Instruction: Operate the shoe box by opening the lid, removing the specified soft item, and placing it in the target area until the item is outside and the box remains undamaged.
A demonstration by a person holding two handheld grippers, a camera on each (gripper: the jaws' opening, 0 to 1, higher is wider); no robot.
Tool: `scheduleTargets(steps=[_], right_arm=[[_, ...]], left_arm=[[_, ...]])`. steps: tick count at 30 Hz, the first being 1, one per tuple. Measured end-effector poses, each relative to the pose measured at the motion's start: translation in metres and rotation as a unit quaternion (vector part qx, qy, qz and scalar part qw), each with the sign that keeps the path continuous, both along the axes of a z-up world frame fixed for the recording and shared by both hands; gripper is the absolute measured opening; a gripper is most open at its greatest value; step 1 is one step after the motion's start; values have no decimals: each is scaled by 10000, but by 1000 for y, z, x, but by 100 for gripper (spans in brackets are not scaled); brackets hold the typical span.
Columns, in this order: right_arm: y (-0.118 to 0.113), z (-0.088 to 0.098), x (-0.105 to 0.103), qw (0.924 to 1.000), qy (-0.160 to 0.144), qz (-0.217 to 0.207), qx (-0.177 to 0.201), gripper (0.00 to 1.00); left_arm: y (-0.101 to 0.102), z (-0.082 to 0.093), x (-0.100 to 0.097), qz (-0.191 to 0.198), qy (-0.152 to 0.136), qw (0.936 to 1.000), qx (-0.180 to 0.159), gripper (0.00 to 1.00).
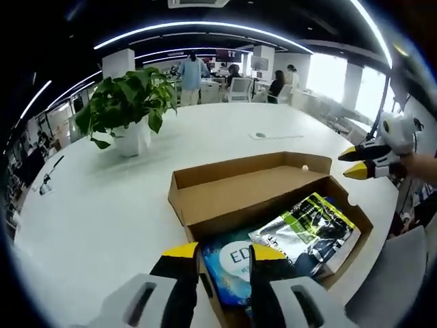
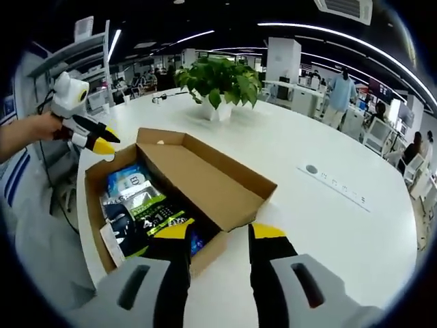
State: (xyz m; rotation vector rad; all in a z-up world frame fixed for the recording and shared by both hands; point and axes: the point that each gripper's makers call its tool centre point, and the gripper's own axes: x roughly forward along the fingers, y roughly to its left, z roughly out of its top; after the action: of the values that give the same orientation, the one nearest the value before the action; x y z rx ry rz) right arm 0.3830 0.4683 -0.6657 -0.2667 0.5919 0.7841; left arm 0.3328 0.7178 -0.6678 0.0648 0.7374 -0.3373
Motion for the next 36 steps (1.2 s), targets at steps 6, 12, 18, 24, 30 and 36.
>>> scheduleTargets(steps=[6, 12, 18, 24, 30, 36], right_arm=[[4, -3, -10, 10000, 51, 64, 41, 33], [8, -3, -19, 9999, 60, 123, 76, 34], [11, -7, -28, 9997, 100, 194, 64, 35], [12, -9, -35, 9996, 117, 234, 57, 35], [15, -9, -41, 9995, 80, 295, 28, 35], [20, -10, -48, 9992, 104, 389, 28, 35]], left_arm=[[-13, -7, -13, -130, 216, 9996, -129, 30], [-28, -24, -25, -290, 528, 9977, -300, 33], [-39, -38, -34, -400, 806, 9953, -367, 33], [-48, -54, -45, -480, 1143, 9912, -457, 33], [-55, -62, -51, -509, 1346, 9878, -601, 32], [-61, -66, -52, -438, 1506, 9846, -776, 31]])
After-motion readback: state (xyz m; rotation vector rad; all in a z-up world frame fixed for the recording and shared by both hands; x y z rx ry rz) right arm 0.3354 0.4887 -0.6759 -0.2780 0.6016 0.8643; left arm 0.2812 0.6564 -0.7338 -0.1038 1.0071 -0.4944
